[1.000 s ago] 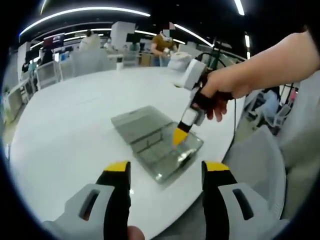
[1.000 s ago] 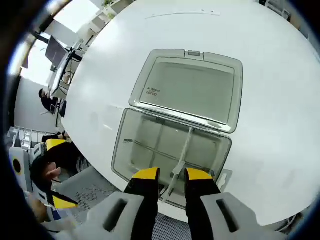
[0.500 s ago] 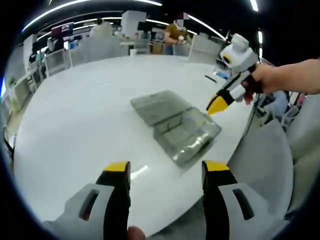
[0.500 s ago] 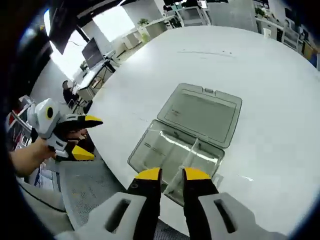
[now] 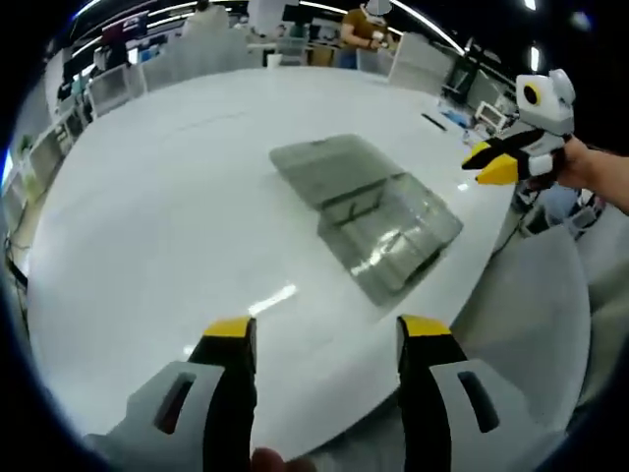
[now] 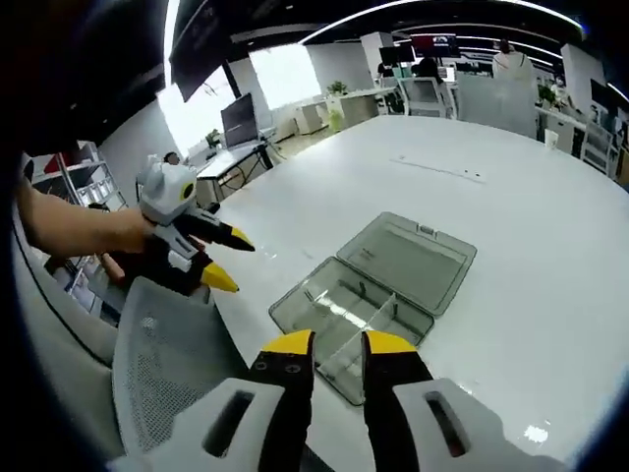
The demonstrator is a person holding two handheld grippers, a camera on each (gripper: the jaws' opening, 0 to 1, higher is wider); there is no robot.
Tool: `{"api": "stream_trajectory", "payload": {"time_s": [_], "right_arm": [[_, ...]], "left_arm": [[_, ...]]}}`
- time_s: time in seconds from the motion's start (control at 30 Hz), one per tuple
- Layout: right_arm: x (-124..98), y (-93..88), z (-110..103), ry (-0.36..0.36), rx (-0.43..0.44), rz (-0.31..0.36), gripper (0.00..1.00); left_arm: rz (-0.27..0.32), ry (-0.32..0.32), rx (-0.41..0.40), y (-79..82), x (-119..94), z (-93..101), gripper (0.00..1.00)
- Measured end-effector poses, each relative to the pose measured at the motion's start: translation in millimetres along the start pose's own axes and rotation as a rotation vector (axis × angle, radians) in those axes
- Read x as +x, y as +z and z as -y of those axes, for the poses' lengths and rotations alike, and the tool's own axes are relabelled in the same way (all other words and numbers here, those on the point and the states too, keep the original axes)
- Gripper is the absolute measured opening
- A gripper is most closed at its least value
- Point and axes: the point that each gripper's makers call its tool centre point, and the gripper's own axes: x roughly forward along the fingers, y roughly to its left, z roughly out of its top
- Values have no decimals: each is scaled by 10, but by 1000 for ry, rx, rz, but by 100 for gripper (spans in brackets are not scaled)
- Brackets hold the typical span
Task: Insert the divider into the dual guide fixture by aligning both edges with the guide slots and pushing it downward to the bottom, including one-sided entry, uneven engagement, binding, and posture correction.
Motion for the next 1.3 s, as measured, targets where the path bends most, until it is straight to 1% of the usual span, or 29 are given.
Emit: {"api": "stream_trajectory", "payload": {"time_s": [0.1,0.17,0.33,0.43,0.57,0.6,0.67,0.73,0.8,0.9,1.0,1.1,1.3], "right_arm": [[-55,-13,20,-8,-38,37,19],[-93,-29,18,-4,-42,56,21],[-172,-24,6,-6,-74,107,26],[-196,-43,7,-7,-86,115,30],[-218,-64,13,-3,-89,126,31],[-220,-76,11,-1,-90,129,33],[-221,-98,-1,3,-101,132,35],[-221,-131,-12,5,-115,125,35],[-220,-156,-23,4,-138,120,36],[-205,-197,-34,2,-157,113,37],[-203,-215,-46,4,-160,107,38],[-191,-247,-60,1,-184,95,38],[-188,-264,-63,4,-191,97,39]], "left_arm": [[-26,11,-19,-3,59,-30,56],[-51,19,-22,-18,95,-48,56],[-87,33,-36,-32,159,-88,58],[-120,51,-51,-91,204,-148,58],[-139,62,-56,-107,231,-156,58],[-158,71,-62,-147,249,-181,58],[-175,82,-74,-173,272,-211,58],[-177,89,-81,-151,296,-233,58],[-175,90,-84,-111,304,-209,58],[-187,104,-98,-98,343,-232,57],[-204,115,-114,-88,384,-242,55],[-223,132,-107,-69,427,-243,54],[-266,176,-112,-100,494,-325,51]]}}
